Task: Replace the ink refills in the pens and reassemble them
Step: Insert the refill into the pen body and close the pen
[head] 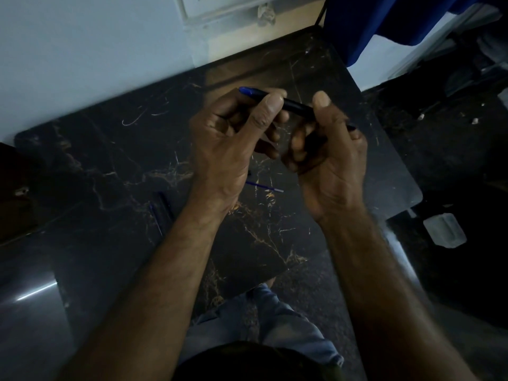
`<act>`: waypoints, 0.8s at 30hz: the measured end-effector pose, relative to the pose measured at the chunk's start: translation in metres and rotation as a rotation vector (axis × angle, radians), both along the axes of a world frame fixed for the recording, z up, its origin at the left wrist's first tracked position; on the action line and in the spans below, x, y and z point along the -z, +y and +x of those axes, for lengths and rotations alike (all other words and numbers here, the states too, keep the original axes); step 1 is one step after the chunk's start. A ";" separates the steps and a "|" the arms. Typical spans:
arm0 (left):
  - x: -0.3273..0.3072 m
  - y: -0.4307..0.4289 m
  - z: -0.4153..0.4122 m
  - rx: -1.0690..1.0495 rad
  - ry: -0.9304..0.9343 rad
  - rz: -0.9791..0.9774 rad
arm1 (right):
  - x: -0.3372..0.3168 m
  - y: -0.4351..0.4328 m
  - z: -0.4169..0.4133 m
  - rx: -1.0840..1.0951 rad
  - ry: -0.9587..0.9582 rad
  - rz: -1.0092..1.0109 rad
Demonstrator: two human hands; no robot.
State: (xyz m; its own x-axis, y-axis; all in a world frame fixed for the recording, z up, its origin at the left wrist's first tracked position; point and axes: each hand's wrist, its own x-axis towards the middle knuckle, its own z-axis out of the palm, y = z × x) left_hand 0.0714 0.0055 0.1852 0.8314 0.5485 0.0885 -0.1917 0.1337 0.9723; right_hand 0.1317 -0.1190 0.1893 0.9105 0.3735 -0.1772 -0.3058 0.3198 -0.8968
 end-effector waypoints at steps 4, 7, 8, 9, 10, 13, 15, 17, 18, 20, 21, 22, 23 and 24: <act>-0.001 0.001 0.005 -0.014 -0.007 0.020 | 0.000 -0.003 0.004 -0.065 0.008 0.136; 0.001 0.001 0.006 0.003 -0.003 0.013 | -0.001 0.001 0.006 -0.007 0.031 0.104; 0.003 0.001 0.006 0.015 -0.006 0.013 | -0.002 0.002 0.006 0.022 0.037 0.075; 0.004 0.000 0.005 0.025 -0.012 0.018 | -0.002 0.005 0.005 0.048 0.039 0.041; 0.005 0.001 0.005 0.034 -0.019 0.029 | -0.002 0.007 0.005 0.074 0.042 0.009; 0.006 0.003 0.005 0.063 -0.044 0.074 | -0.001 0.011 0.002 0.110 0.065 -0.058; 0.007 0.004 0.004 0.085 -0.058 0.104 | 0.000 0.012 0.001 0.098 0.095 -0.058; 0.008 0.005 0.002 0.092 -0.064 0.100 | 0.003 0.010 0.001 0.048 0.113 -0.019; 0.008 0.004 0.001 0.086 -0.066 0.087 | 0.004 0.007 0.002 0.010 0.109 0.009; 0.009 0.004 0.000 0.058 -0.062 0.053 | 0.004 0.000 0.003 -0.052 0.089 0.077; 0.010 0.004 -0.001 0.043 -0.053 0.034 | 0.005 -0.005 0.003 -0.066 0.076 0.109; 0.010 0.005 -0.002 0.028 -0.042 0.019 | 0.005 -0.009 0.004 -0.067 0.058 0.131; 0.011 0.006 -0.003 0.017 -0.032 0.010 | 0.005 -0.012 0.004 -0.066 0.039 0.141; 0.012 0.007 -0.003 0.012 -0.026 0.004 | 0.005 -0.014 0.005 -0.061 0.020 0.137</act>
